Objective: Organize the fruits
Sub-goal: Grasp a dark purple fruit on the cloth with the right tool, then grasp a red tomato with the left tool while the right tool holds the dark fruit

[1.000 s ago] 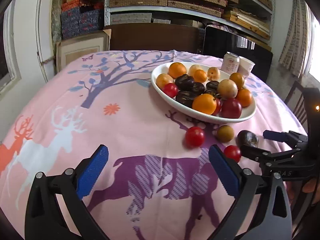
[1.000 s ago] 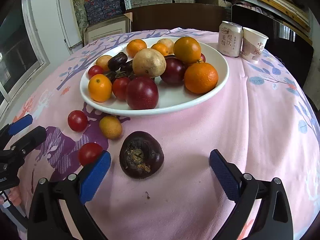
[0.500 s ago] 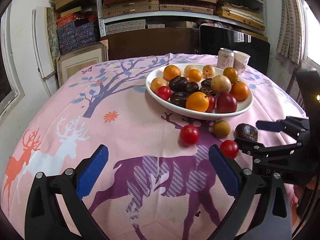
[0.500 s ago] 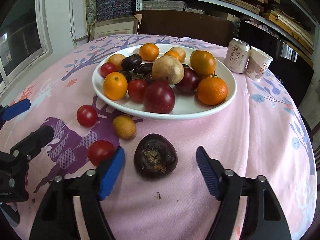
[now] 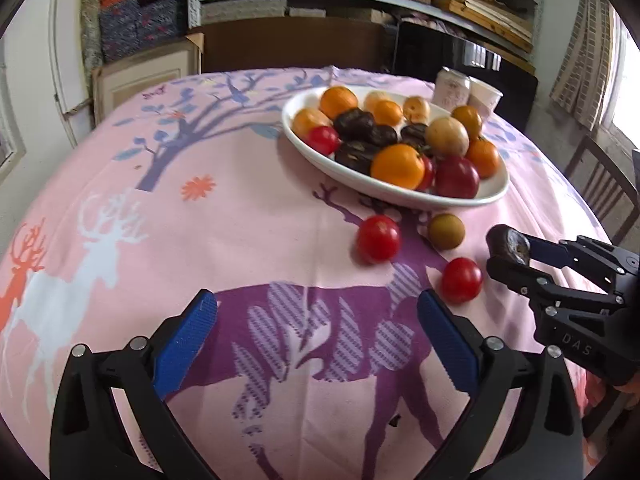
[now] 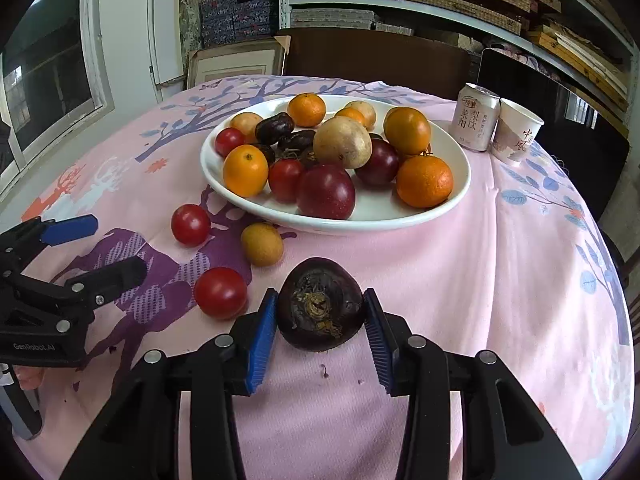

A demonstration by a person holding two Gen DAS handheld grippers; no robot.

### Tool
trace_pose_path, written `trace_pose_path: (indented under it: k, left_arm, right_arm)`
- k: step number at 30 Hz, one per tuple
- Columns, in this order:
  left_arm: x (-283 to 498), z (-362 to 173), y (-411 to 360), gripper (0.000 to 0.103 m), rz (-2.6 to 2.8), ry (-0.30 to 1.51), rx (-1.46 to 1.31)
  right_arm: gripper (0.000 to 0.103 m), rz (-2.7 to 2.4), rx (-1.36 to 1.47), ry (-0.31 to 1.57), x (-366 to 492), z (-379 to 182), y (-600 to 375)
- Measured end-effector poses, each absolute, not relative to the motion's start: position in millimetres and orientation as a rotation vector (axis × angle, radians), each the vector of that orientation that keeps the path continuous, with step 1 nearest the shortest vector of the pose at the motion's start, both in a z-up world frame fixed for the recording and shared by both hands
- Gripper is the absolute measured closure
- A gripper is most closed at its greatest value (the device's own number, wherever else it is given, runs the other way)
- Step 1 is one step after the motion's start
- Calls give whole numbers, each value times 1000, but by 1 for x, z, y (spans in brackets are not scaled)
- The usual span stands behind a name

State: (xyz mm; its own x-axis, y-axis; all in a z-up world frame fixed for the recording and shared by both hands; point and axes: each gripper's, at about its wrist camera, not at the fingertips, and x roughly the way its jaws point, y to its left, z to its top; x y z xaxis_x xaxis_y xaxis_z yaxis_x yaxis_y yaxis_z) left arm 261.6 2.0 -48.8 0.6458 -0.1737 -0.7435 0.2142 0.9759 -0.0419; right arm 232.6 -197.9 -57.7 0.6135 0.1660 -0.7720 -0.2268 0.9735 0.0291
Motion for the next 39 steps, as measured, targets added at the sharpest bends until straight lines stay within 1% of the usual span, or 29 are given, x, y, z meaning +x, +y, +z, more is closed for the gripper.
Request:
trace_pose_path:
  k: [8,12,15,17,18,19,20,21,23,24,25,26,27,29,34,39]
  left_arm:
    - [271,-55,-29,5,-254,860,155]
    - [278,-51,-38,5,-202,818,237]
    - [282,-49,-37,5,-213,811,231]
    - [280,-48,-41,7,-224,801,249]
    - [279,-48,-42,10,-226,797,256]
    - [278,-48,-43,15,-236,797,259]
    - [278,-49,-45,32,-245,803,264]
    - [279,-51,-46,47,-238,810,270]
    - [281,-53,-44,58,-235,829,261]
    - [281,-52,-42,68,-257,827,244]
    - [280,-50,-40,72,-272,814,225]
    - [278,-48,-38,80,-271,800,214]
    - [277,-47,-36,84,-267,789,205]
    - [277,-45,-32,85,-266,781,182]
    - [276,-43,-30,85,-286,775,164]
    - [263,-37,-38,85,-284,705,216]
  right_arm:
    - [59,228,-81,876,231,-58,-196]
    - [59,240,-67,883,232,-58,-199]
    - [59,225,-81,897,234,-60,-196]
    - [58,216,-87,899,234,-60,-196]
    - [58,215,-85,900,234,-61,-196]
    - [58,215,-83,900,234,-61,-196]
    - [58,211,-84,897,234,-60,-196]
    - [58,205,-88,893,233,-60,-196]
    - [58,195,-99,885,232,-59,-195]
    - [58,194,-105,881,232,-59,-194]
    - [58,195,-110,880,232,-58,-194]
    - [58,195,-113,877,231,-58,-193]
    - [58,195,-116,874,231,-58,-193]
    - [58,196,-125,866,230,-57,-192]
    - [58,191,-154,837,225,-53,-187]
    - [57,195,-166,832,223,-52,-185]
